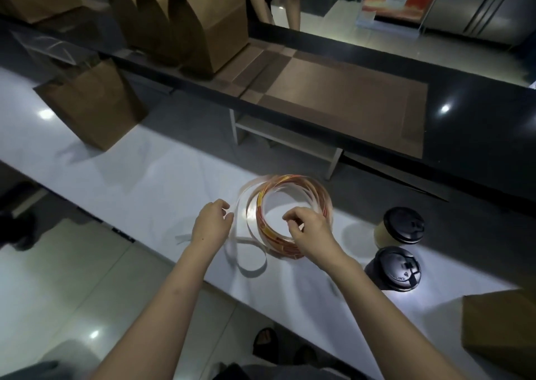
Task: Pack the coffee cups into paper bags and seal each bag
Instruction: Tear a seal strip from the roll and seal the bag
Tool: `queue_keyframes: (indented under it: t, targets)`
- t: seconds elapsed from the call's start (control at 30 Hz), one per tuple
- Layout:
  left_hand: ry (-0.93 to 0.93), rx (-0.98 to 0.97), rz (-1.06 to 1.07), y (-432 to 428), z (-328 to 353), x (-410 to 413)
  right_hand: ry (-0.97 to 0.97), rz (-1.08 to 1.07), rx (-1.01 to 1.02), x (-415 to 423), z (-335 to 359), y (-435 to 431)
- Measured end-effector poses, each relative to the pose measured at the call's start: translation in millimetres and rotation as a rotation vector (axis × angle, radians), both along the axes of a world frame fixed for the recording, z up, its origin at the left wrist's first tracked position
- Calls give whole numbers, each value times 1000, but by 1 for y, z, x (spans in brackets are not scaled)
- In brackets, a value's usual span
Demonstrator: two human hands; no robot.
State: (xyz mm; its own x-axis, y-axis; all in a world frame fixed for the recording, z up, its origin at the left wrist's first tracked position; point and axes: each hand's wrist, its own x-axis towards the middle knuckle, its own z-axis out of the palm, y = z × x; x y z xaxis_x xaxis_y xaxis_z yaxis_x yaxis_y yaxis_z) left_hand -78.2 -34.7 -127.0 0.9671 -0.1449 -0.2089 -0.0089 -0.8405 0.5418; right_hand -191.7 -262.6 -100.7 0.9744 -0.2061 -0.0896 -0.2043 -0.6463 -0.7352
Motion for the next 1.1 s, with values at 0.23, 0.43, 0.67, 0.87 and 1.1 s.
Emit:
queue_keyframes:
  t: [0.23,0.43,0.67,0.87,1.1]
  targets:
    - [93,-10,90,-5,-20,4,58,13,15,0,-15,5]
    - [107,-14,153,-17,-25,7,84,13,22,5,-16,8]
    - [83,-32,177,-26,-22,9,63,13,21,10,-13,9]
    - [45,-93,177,-30,-10,6,62,-42,70,12,-6,11]
    - [-131,-331,51,-56,25,-16,35,-170,209,18,3,10]
